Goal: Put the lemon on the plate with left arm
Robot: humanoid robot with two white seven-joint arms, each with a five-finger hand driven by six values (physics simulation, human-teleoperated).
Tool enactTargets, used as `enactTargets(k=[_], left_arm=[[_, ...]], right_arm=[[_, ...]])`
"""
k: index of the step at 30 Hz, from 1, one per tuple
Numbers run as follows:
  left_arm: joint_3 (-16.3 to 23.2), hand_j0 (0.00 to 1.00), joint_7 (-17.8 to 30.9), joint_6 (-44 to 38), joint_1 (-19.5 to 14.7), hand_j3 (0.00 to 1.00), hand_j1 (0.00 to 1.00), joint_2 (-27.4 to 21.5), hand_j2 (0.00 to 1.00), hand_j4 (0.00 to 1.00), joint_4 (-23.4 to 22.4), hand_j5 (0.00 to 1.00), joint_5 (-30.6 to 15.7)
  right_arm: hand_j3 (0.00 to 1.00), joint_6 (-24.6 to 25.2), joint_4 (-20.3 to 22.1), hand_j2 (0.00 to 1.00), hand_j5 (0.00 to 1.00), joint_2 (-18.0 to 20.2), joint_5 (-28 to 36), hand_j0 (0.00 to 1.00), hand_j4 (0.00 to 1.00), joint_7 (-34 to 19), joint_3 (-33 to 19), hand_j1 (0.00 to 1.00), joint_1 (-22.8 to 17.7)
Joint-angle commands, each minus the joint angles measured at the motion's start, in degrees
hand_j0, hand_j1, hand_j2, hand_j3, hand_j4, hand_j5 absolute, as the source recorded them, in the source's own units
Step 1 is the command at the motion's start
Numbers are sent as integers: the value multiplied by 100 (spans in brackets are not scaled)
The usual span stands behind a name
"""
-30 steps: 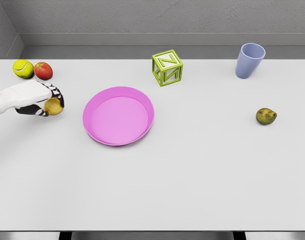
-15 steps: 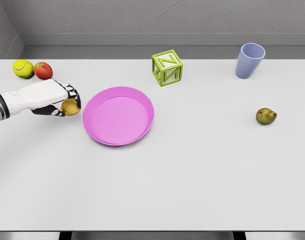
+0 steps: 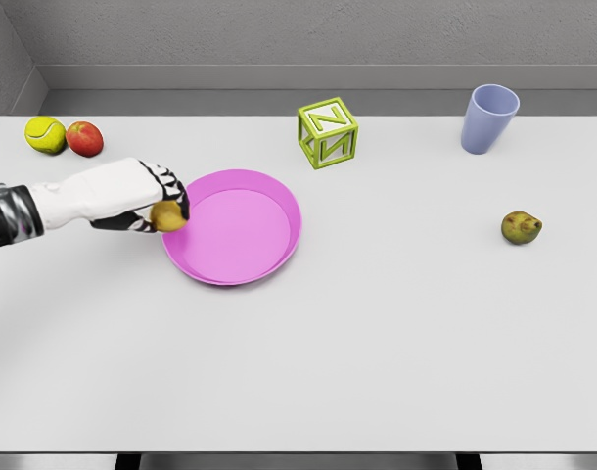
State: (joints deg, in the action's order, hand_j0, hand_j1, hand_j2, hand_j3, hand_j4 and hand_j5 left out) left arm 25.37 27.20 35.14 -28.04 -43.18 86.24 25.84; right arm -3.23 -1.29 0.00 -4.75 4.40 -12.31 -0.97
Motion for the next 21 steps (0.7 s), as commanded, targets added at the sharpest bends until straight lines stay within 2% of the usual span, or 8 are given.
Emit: enactTargets(k=[1,8,9,10,15,19,21], left_arm=[[65,52,-4,-14,0,52,52,55,52,52,104,52,-35],[161,54,5,-14,-26,54,54,249,54,54,306,54,-18],[161,74,-4,-14,-35,74,74,310,74,74,306,74,-9],[161,100,-22,-14,-62,100,100,363,100,100,306,100,0],[30,100,-13,-14,-62,100,100,240,100,100,279,100,-26],[-875,100,-13,-14,325,100,100,-314,100,100,16,100,-44],[-1306,100,-13,-14,492,100,100,-358,100,100,-467,100,-44]], right_arm=[[100,7,-3,100,100,0,1,100,100,0,0,100,0],[100,7,6,100,100,0,1,100,100,0,0,100,0],[100,7,-3,100,100,0,1,100,100,0,0,100,0],[100,-2,-3,100,100,0,1,100,100,0,0,100,0],[100,-2,-3,100,100,0,1,100,100,0,0,100,0],[100,7,-3,100,100,0,1,100,100,0,0,100,0],[100,-2,6,100,100,0,1,100,100,0,0,100,0]])
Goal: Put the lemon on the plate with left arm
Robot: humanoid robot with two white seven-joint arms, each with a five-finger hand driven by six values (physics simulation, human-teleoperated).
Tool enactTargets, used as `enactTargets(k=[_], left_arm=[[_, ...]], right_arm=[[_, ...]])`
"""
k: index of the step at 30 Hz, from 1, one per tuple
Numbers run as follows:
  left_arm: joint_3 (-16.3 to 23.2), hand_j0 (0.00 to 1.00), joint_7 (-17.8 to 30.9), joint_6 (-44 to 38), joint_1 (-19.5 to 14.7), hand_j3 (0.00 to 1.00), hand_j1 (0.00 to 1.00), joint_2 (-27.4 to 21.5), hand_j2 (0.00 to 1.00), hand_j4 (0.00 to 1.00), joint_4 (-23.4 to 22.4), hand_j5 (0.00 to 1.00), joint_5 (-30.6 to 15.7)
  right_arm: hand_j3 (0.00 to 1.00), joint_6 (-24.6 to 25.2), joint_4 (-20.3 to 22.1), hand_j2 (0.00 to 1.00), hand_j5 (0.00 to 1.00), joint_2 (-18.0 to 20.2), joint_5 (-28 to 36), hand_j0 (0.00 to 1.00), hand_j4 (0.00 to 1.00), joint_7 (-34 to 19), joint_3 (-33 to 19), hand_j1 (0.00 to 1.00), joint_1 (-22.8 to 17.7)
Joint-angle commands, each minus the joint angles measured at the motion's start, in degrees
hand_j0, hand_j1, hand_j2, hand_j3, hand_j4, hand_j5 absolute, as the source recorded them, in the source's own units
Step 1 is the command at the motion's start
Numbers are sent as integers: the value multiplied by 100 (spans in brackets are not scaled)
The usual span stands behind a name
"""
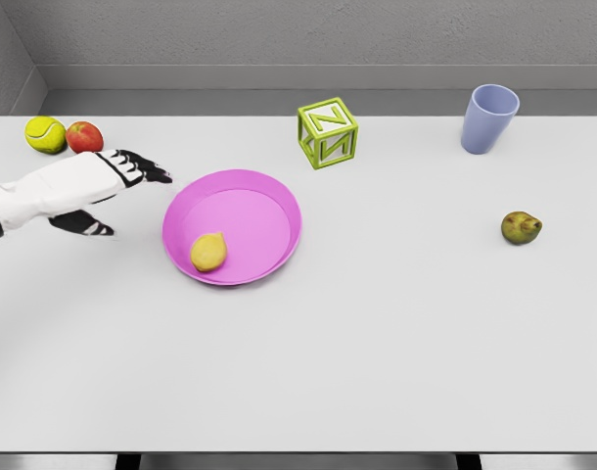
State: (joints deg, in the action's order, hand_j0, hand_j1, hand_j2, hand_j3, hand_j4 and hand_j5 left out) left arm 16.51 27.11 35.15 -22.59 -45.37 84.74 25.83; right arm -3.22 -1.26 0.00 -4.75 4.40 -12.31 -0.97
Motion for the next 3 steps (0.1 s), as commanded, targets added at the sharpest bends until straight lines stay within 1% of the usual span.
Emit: enactTargets(k=[1,3], left_arm=[[-429,100,-4,-15,17,100,100,-138,100,100,-467,100,-43],[-438,100,-12,-15,26,100,100,-138,100,100,-590,100,-51]], right_arm=[[100,-4,3,100,100,0,1,100,100,-1,0,100,0],[100,-4,-6,100,100,0,1,100,100,-1,0,100,0]])
